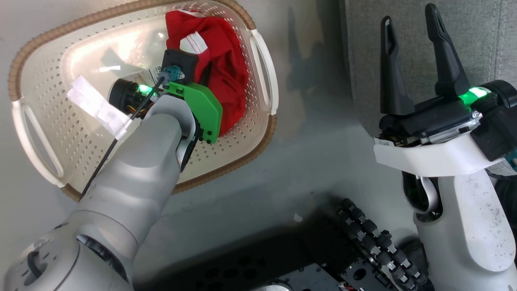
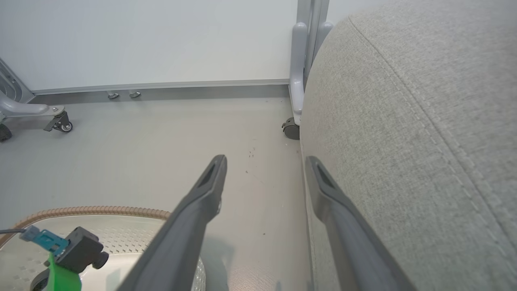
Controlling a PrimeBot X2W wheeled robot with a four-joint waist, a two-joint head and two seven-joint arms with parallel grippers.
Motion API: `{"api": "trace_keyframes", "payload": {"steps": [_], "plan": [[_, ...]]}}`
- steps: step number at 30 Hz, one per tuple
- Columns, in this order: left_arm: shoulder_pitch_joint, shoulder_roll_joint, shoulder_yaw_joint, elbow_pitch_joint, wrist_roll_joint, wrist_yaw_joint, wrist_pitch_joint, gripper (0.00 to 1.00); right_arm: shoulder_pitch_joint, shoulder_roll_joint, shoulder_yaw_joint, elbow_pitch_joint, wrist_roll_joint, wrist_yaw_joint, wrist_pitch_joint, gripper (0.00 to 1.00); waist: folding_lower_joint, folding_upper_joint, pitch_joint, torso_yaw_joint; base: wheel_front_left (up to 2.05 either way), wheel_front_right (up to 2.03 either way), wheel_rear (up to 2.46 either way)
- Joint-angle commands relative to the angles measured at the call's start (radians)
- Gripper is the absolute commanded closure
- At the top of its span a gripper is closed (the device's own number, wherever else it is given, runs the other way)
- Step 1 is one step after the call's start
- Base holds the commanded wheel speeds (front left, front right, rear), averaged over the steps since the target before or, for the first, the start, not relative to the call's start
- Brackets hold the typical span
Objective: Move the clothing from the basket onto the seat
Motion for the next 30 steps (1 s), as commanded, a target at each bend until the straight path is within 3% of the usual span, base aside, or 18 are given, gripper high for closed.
{"api": "trace_keyframes", "payload": {"steps": [1, 12, 30], "plan": [[0.020, 0.005, -0.006, -0.004, 0.000, -0.002, -0.015, 1.00, -0.011, -0.001, 0.000, 0.004, -0.006, 0.000, -0.005, 0.00, -0.0001, 0.0000, -0.031, 0.017, 0.00, 0.00, 0.00], [0.120, 0.005, -0.015, -0.049, 0.016, 0.003, -0.069, 1.00, 0.038, -0.016, -0.005, 0.056, -0.022, 0.000, -0.004, 0.00, -0.0001, 0.0000, -0.210, 0.085, 0.00, 0.00, 0.00], [0.379, 0.090, 0.200, -0.402, 0.210, 0.079, -0.069, 1.00, 0.175, -0.012, -0.019, 0.153, -0.016, 0.000, -0.004, 0.00, -0.0001, 0.0000, -0.517, 0.167, 0.00, 0.00, 0.00]]}}
